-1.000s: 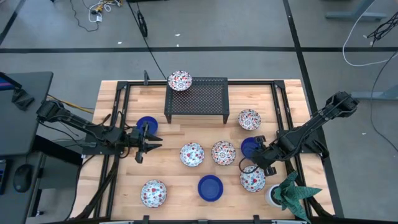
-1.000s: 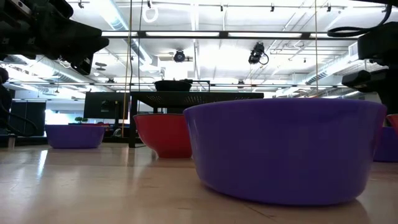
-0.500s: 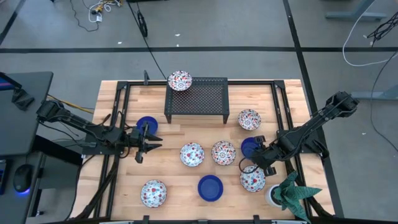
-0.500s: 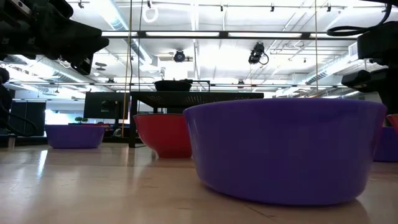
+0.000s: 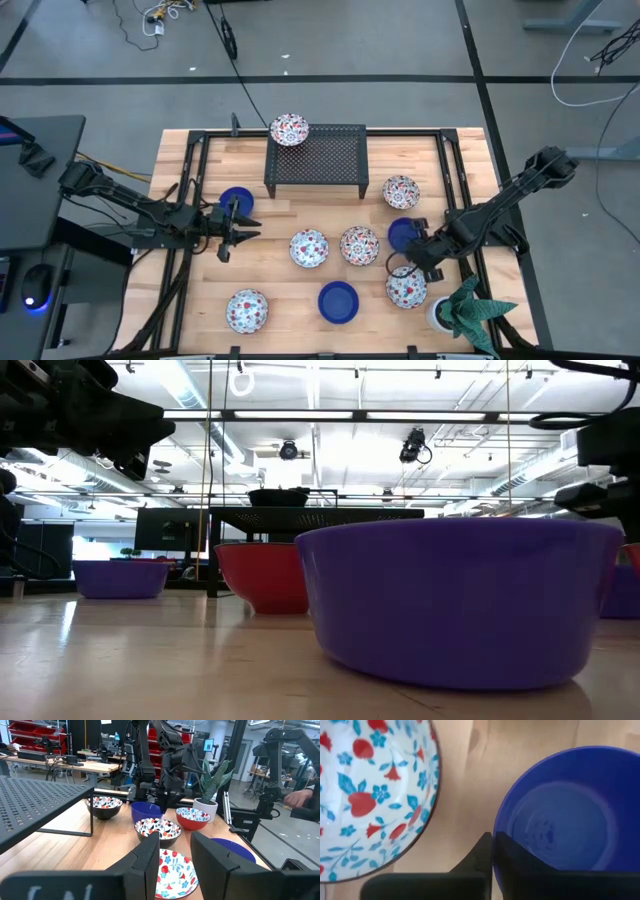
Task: Pick & Place Mini bowls
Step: Put the right blue bowl on the shelf
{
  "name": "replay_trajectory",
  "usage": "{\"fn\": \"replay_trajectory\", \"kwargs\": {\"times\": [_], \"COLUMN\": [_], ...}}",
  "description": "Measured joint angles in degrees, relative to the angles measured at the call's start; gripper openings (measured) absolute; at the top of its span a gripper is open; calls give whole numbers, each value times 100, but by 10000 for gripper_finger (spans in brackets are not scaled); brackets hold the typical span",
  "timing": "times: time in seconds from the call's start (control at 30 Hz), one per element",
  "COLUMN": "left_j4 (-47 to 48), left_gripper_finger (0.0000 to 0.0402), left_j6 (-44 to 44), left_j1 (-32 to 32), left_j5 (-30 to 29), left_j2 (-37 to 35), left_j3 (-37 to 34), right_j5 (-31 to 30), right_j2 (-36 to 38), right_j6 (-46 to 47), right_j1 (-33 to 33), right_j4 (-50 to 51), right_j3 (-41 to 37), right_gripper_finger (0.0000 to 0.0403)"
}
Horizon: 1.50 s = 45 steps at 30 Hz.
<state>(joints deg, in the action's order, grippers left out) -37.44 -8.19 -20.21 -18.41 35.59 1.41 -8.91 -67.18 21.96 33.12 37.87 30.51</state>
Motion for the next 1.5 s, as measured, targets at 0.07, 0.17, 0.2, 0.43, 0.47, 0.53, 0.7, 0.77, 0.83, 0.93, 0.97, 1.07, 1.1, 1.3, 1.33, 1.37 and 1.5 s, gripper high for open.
{"fn": "replay_trajectory", "kwargs": {"times": [0.07,0.17,0.2,0.43,0.47,0.53,0.7,0.77,0.83,0.93,0.97,1.07,1.1,1.3,1.33,1.37,1.5], "left_j4": [-1,-2,-3,-3,-4,-3,-3,-3,-5,-5,-5,-4,-3,-3,-3,-3,-5], "left_gripper_finger": [115,115,115,115,115,115,115,115,115,115,115,115,115,115,115,115,115], "left_j6": [-4,-4,-4,-7,-7,-8,-8,-10,-8,-8,-8,-8,-8,-8,-7,-6,1], "left_j1": [0,0,0,0,-1,0,0,-1,0,0,0,0,0,0,-1,0,0], "left_j5": [0,0,0,0,0,0,0,0,0,0,0,0,0,0,-1,-2,-13], "left_j2": [0,2,2,2,2,2,2,1,2,2,2,2,2,2,2,2,0], "left_j3": [0,0,0,0,1,2,2,2,2,2,2,2,2,2,2,2,2], "right_j5": [-115,-218,-222,-368,-460,-618,-677,-677,-686,-693,-678,-653,-651,-971,-1133,-1314,-2250], "right_j2": [-5,-24,-34,-35,-33,-31,-31,-31,-30,-27,-28,-26,-26,-86,-131,-200,-589], "right_j6": [75,132,123,180,207,253,262,188,7,-303,-451,-998,-1252,-2738,-2980,-3226,-4273], "right_j1": [-1,-2,-4,-3,-5,-11,-89,-135,-182,-250,-271,-334,-367,-679,-748,-816,-1150], "right_j4": [-14,44,60,514,623,906,1410,1473,1413,1113,945,364,153,-794,-862,-900,-1027], "right_j3": [7,108,157,884,1038,1352,2164,2497,2819,3218,3330,3635,3709,4108,4169,4236,4603], "right_gripper_finger": [6,6,6,5,5,5,4,4,4,4,4,4,4,4,4,4,4]}}
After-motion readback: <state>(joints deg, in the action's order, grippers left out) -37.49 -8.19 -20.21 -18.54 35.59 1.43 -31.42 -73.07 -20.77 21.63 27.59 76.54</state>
